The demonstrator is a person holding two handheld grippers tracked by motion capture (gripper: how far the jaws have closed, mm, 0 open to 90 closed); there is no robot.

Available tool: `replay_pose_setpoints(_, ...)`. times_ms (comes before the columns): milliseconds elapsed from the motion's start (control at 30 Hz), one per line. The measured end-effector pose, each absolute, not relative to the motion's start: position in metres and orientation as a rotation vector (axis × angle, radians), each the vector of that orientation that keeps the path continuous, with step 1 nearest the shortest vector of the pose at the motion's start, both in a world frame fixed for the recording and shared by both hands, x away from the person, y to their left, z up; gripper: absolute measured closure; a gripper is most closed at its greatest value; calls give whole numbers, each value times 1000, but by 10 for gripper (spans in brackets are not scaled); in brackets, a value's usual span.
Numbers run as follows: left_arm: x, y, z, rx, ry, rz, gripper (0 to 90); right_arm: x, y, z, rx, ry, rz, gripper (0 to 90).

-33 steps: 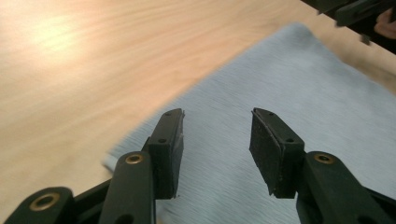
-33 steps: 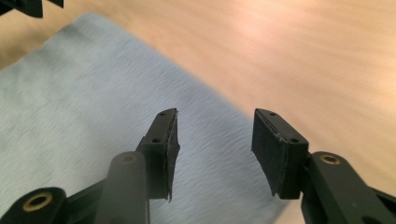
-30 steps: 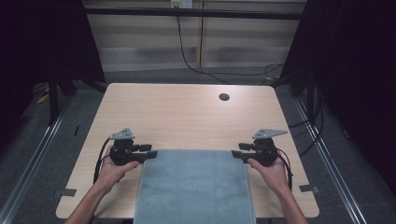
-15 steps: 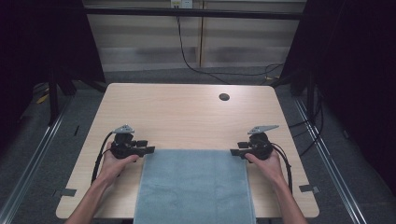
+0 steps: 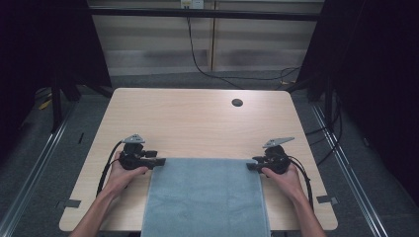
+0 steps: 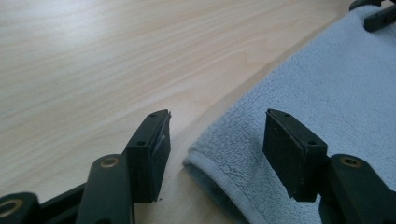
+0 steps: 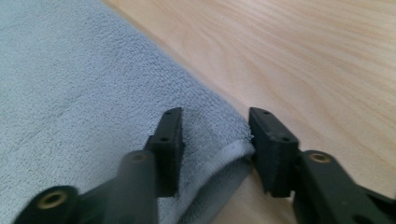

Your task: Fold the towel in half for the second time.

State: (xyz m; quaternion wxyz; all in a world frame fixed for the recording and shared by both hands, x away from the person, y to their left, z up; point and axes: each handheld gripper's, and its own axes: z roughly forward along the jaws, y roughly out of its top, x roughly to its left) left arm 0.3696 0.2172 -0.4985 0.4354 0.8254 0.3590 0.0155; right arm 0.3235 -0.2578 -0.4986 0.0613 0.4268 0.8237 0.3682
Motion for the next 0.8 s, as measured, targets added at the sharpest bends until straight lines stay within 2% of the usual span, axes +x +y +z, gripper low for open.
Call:
replay_pose_setpoints(200, 367, 208, -505, 2115, 837, 37, 479, 321, -255, -499, 1283, 2503, 1113, 741)
replay_pose_setpoints(267, 366, 207, -505, 2115, 825, 34, 505, 321, -254, -499, 1284, 2504, 1117, 755)
replay_pose_setpoints(300, 365, 207, -506, 2113, 819, 33, 587, 320, -253, -500, 1291, 2503, 1122, 779)
replay_pose_setpoints(333, 364, 208, -507, 2111, 813, 32, 587, 320, -253, -500, 1291, 2503, 1122, 779)
replay_pose_setpoints(400, 362, 208, -508, 2107, 801, 24, 681, 320, -253, -500, 1293, 2503, 1126, 791)
replay_pose_setpoints(433, 362, 209, -508, 2107, 799, 30, 761, 320, -254, -500, 1310, 2496, 1139, 798)
replay_pose_setpoints(467, 362, 209, -508, 2094, 809, 16, 778, 320, -253, -500, 1315, 2492, 1142, 804)
replay_pose_setpoints(800, 362, 212, -487, 1989, 821, 77, 806, 321, -256, -487, 1318, 2408, 1227, 834)
